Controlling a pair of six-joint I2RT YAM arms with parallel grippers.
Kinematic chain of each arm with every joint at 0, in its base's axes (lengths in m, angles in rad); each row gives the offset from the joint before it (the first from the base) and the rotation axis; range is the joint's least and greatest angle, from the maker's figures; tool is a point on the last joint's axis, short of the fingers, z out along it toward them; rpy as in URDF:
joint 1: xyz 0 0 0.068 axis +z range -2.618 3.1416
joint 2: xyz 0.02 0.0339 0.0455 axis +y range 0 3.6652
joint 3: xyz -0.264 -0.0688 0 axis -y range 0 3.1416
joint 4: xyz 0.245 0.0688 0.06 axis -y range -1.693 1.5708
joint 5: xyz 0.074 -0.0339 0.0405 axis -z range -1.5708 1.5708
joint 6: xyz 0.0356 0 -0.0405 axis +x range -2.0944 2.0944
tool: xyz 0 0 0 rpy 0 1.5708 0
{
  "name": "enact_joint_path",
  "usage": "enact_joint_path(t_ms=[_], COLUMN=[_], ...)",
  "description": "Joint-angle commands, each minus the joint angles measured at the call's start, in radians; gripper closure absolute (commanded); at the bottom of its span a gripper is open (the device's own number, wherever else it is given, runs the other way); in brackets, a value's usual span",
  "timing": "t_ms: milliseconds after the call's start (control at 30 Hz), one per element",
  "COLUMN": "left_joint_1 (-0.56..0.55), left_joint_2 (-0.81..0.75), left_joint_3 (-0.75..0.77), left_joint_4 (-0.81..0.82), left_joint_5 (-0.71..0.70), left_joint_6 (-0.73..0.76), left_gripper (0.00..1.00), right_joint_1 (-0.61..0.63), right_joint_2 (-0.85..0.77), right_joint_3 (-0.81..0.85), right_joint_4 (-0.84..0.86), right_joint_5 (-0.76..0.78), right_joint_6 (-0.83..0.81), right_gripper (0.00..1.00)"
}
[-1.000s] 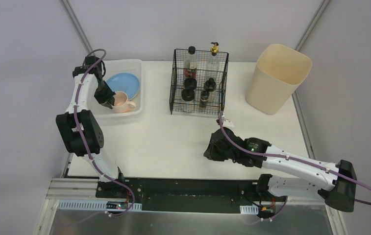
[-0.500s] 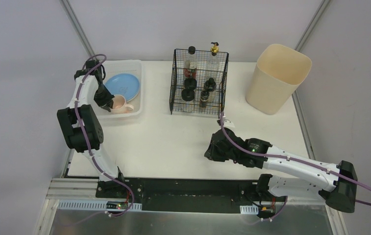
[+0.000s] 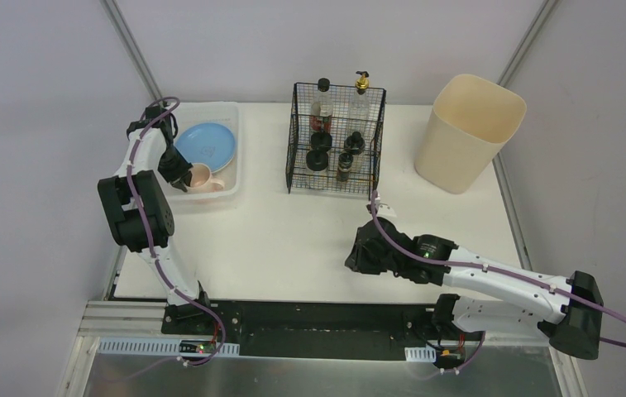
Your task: Clear the kitchen counter
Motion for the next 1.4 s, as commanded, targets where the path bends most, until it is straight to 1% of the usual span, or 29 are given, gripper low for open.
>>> enact_joint_path(t_ms=[0,100,200,300,433,667,733,867,900,933,967,1000,1167,1367], left_joint_1=[0.007,0.008,0.008,0.008,0.007,0.007,0.006,0.006,0.006,0.004,0.001,-0.006,-0.074,-0.262], left_joint_2=[0.001,-0.015,-0.035,-0.061,-0.095,-0.185,-0.221,-0.303,-0.321,-0.34,-0.358,-0.376,-0.462,-0.535], left_joint_3=[0.0,-0.002,-0.004,-0.006,-0.009,-0.017,-0.026,-0.031,-0.032,-0.032,-0.03,-0.028,-0.028,-0.04], left_joint_4=[-0.021,-0.02,-0.021,-0.022,-0.025,-0.06,-0.066,-0.08,-0.082,-0.084,-0.091,-0.098,-0.123,-0.148], left_joint_5=[-0.017,-0.015,-0.011,-0.013,-0.001,0.03,0.03,0.055,0.059,0.082,0.093,0.098,0.109,0.132], left_joint_6=[0.015,0.013,0.017,0.02,0.029,0.053,0.06,0.064,0.064,0.065,0.066,0.068,0.069,0.056], left_gripper=[0.77,0.59,0.5,0.43,0.38,0.36,0.28,0.24,0.15,0.03,0.01,0.01,0.01,0.01], right_joint_1=[0.004,0.004,0.004,0.003,0.003,0.004,0.003,0.003,0.004,0.004,0.004,0.004,0.003,0.002], right_joint_2=[-0.005,-0.003,0.0,-0.003,-0.01,-0.019,-0.018,-0.018,-0.02,-0.022,-0.023,-0.024,-0.041,-0.059], right_joint_3=[-0.005,-0.007,-0.007,0.0,0.015,0.07,0.08,0.1,0.105,0.11,0.116,0.121,0.155,0.203], right_joint_4=[0.026,0.03,0.032,0.026,-0.002,-0.065,-0.077,-0.099,-0.104,-0.109,-0.116,-0.125,-0.17,-0.23], right_joint_5=[0.016,0.014,0.017,0.026,0.046,0.093,0.103,0.121,0.125,0.131,0.139,0.147,0.19,0.24], right_joint_6=[0.012,0.014,0.016,0.012,-0.004,-0.034,-0.04,-0.05,-0.053,-0.054,-0.056,-0.057,-0.073,-0.087], right_gripper=[0.71,0.64,0.56,0.49,0.42,0.35,0.29,0.22,0.19,0.16,0.12,0.02,0.0,0.01])
